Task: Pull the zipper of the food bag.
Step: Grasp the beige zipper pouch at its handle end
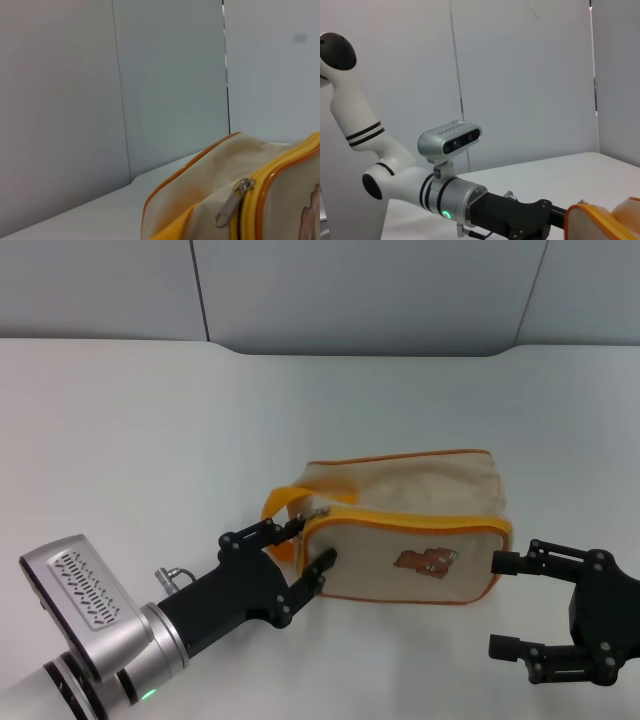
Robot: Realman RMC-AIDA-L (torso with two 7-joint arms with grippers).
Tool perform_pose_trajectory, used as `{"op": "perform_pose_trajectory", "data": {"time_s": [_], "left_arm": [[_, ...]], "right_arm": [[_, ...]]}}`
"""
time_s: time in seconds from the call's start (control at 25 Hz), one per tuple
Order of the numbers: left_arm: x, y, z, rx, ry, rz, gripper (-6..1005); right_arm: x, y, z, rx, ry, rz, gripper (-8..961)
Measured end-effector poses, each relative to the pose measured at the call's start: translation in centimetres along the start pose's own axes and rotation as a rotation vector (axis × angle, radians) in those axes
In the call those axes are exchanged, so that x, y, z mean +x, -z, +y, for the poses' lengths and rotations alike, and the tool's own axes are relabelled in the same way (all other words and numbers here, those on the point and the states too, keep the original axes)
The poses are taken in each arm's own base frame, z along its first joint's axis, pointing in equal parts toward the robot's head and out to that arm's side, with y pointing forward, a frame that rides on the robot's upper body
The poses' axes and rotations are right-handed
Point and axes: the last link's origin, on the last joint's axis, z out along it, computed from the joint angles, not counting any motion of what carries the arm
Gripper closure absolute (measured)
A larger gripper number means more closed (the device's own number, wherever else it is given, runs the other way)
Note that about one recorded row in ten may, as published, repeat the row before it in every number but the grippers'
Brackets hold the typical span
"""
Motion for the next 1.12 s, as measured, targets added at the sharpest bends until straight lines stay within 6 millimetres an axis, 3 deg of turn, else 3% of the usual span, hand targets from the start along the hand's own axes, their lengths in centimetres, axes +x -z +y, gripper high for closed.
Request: {"op": "perform_pose_trajectory", "data": {"time_s": [0.24, 0.52, 1.12], "left_arm": [[0.2, -0.1, 0.1, -0.011, -0.016, 0.01, 584], [0.5, -0.3, 0.2, -0.015, -0.027, 0.029, 721], [2.5, -1.2, -0.6, -0.057, -0.115, 0.121, 882]], "right_arm": [[0.0, 0.0, 0.0, 0.003, 0.0, -0.003, 128], [0.1, -0.4, 0.0, 0.01, 0.019, -0.006, 135], [-0.4, 1.1, -0.2, 0.278, 0.097, -0.248, 149]]}}
